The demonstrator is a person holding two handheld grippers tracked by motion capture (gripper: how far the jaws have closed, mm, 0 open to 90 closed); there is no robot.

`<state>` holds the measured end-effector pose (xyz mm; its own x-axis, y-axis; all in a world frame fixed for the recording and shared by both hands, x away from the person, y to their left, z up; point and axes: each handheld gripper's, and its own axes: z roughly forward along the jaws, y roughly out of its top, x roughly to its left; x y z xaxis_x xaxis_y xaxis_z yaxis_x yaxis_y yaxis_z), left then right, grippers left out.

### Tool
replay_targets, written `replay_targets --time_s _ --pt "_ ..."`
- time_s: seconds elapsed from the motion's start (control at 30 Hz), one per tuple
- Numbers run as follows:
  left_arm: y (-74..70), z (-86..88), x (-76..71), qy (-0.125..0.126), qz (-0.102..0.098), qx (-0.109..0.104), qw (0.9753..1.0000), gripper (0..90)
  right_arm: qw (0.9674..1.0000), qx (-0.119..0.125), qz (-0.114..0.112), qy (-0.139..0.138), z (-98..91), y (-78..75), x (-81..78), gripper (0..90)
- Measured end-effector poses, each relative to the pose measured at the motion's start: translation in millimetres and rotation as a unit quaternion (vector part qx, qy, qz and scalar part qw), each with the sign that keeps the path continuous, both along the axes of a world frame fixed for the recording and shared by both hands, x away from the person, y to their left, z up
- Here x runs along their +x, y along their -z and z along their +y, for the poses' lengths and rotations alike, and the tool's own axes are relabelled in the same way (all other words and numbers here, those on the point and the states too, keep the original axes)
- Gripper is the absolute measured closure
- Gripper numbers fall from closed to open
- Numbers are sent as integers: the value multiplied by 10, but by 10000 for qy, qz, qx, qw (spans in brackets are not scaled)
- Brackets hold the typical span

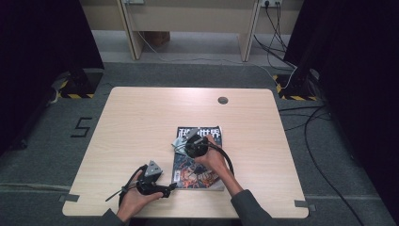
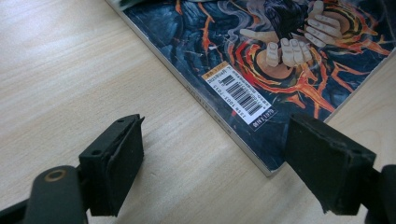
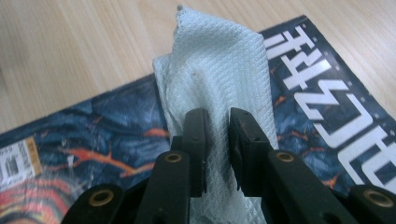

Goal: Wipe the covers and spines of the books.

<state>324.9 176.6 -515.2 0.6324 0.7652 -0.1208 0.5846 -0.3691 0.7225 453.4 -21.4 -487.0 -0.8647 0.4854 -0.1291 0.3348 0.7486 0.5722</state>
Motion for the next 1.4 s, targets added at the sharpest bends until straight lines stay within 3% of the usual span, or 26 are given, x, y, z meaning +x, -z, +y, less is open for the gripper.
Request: replay_targets --time_s 0.33,0.47,0.67,0.83,0.93,0.97,1.4 --pt "1 -1 -2 -9 -2 -10 10000 186 9992 96 -8 397 -417 2 4 776" --pt "1 0 3 17 1 -5 10000 185 9987 19 -74 509 -587 -5 16 776" --pt "2 -1 0 1 -4 -12 10000 185 9980 57 -122 624 -749 1 -25 776" --pt "2 0 1 5 -3 -7 10000 184 9979 33 -115 630 -812 0 -152 775" --pt "1 -2 -2 -9 -1 -6 10000 185 9990 72 -210 388 -855 9 -229 775" --pt "0 -1 2 5 3 -1 10000 184 9986 95 -144 503 -859 9 -303 775" --pt "4 -2 -5 -26 -15 -21 10000 183 9996 219 -23 181 -984 12 -738 774"
